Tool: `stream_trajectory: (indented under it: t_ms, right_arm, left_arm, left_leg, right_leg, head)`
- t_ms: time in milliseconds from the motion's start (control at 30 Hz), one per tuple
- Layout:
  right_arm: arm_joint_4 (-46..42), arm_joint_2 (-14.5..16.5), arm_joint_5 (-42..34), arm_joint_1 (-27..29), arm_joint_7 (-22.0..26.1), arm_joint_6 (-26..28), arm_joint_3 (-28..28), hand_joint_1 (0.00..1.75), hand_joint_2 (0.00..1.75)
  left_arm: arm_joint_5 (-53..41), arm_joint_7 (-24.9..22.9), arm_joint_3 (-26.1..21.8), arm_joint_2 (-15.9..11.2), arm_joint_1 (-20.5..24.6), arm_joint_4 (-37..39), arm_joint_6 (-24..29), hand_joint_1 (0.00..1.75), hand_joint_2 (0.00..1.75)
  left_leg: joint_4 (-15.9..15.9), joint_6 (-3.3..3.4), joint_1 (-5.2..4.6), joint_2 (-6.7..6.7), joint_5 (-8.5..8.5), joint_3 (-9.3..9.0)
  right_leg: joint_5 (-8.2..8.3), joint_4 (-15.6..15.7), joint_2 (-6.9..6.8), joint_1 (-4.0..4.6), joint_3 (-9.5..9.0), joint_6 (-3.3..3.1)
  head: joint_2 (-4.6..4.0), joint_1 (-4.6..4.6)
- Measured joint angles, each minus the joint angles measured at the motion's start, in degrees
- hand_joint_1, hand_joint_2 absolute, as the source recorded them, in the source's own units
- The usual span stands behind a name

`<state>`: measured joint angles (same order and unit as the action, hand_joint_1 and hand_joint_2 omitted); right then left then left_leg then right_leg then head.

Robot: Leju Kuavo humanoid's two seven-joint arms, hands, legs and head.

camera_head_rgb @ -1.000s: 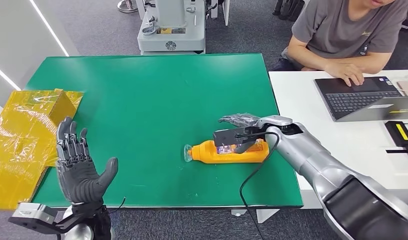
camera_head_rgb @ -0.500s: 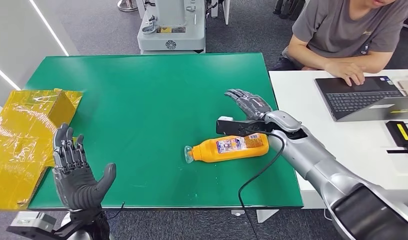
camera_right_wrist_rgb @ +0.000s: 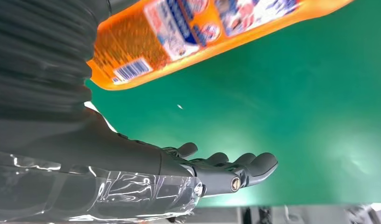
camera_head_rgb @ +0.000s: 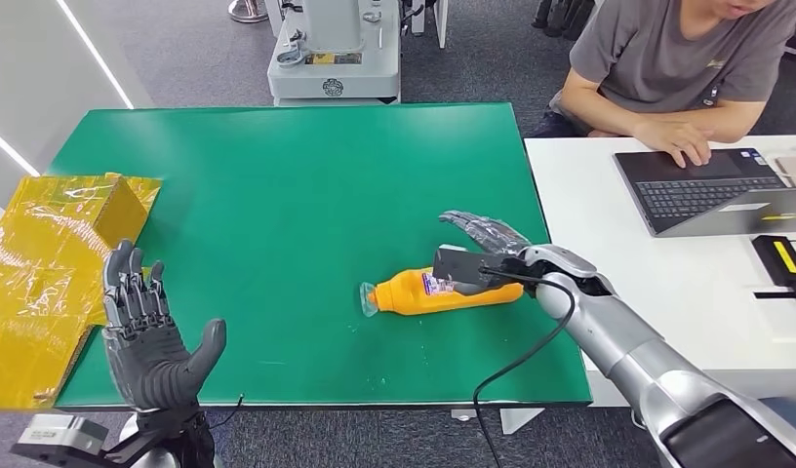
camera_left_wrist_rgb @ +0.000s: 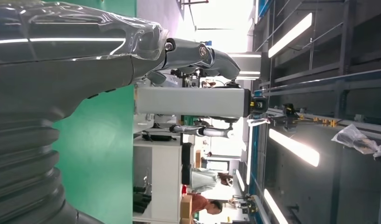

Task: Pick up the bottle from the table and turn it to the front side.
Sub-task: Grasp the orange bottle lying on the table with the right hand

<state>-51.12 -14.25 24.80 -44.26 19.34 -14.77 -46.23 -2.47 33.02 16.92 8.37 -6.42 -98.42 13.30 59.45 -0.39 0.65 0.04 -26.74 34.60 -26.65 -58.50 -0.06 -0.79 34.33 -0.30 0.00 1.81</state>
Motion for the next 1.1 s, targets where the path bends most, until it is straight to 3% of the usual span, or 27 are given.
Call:
stream_trajectory:
  t_ms: [267, 600, 1100]
  right_arm:
    - [-0.82, -2.02, -4.41, -0.03, -1.74, -5.64, 0.28, 0.00, 1.75]
    - [-0.04, -5.54, -6.41, -1.24, -3.30, -8.20, -0.87, 0.00, 1.75]
    - [5.91, -6.51, -7.19, -3.34, -2.18, -10.28, -4.80, 0.00, 1.75]
  left_arm:
    - [-0.15, -0.64, 0.00, 0.27, 0.03, -0.01, -0.25, 0.00, 1.75]
    - [-0.10, -1.00, 0.00, 0.37, 0.04, 0.00, -0.31, 0.00, 1.75]
    - [0.78, -1.00, 0.00, -0.13, 0.19, 0.00, 0.98, 0.00, 1.75]
  left_leg:
    - [-0.01, 0.00, 0.01, 0.00, 0.00, 0.01]
    - [0.00, 0.01, 0.00, -0.01, -0.01, 0.05]
    - [-0.01, 0.01, 0.01, -0.01, -0.01, 0.04]
  right_leg:
    - [0.00, 0.00, -0.01, 0.00, 0.02, 0.00]
    - [0.00, 0.01, -0.03, 0.00, 0.02, 0.01]
    - [-0.01, 0.01, -0.03, 0.00, 0.02, 0.01]
  head:
    - [0.00, 0.01]
    - [0.00, 0.00]
    - [0.00, 0.00]
